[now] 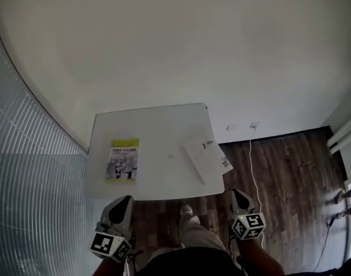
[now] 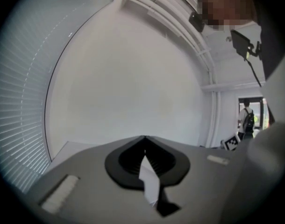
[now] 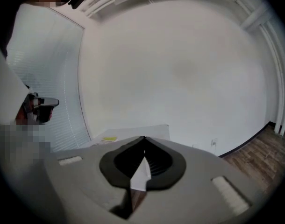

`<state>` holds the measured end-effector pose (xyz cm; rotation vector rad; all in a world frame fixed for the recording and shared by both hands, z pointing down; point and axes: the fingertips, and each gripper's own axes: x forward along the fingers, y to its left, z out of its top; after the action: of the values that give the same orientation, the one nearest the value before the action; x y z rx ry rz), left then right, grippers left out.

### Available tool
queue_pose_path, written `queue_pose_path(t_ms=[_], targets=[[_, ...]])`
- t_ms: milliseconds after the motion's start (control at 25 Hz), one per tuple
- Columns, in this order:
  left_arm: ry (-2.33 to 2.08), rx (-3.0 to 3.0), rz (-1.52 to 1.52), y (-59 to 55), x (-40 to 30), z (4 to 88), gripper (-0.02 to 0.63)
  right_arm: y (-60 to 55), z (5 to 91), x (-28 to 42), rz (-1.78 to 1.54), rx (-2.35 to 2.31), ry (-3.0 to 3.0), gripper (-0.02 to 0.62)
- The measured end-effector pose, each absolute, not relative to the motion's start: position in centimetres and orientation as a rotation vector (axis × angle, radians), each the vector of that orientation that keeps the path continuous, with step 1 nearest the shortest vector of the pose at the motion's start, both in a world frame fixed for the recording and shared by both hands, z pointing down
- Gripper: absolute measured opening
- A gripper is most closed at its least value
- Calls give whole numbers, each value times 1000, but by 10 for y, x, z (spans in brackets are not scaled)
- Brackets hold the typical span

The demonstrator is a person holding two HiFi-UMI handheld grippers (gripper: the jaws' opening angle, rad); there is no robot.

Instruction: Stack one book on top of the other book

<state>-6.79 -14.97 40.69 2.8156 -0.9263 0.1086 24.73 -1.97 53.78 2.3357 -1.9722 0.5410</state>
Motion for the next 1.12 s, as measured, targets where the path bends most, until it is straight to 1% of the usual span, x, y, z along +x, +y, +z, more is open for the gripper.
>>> queue_pose_path(t_ms=[200, 400, 640, 760, 880, 1080, 1120], targets=[[-996, 2784, 166, -208, -52, 399, 6, -73, 557, 281, 608, 2323, -1950, 2], [-956, 2789, 166, -245, -9, 374, 6, -111, 569, 313, 690, 2371, -1914, 2], [-942, 2779, 222, -276, 12, 386, 6, -136, 592, 334, 745, 2344, -1898, 2], [-946, 2768, 289, -288, 20, 396, 6, -141, 606, 343, 812, 2328, -1889, 53], [-924, 2795, 288, -296, 37, 394, 6, -143, 625, 344, 877, 2278, -1902, 110], [-910, 2781, 344, -305, 53, 401, 6, -143, 658, 349, 1005, 2220, -1903, 248], [-907, 2780, 356, -307, 56, 402, 6, -143, 664, 350, 1024, 2215, -1894, 265]])
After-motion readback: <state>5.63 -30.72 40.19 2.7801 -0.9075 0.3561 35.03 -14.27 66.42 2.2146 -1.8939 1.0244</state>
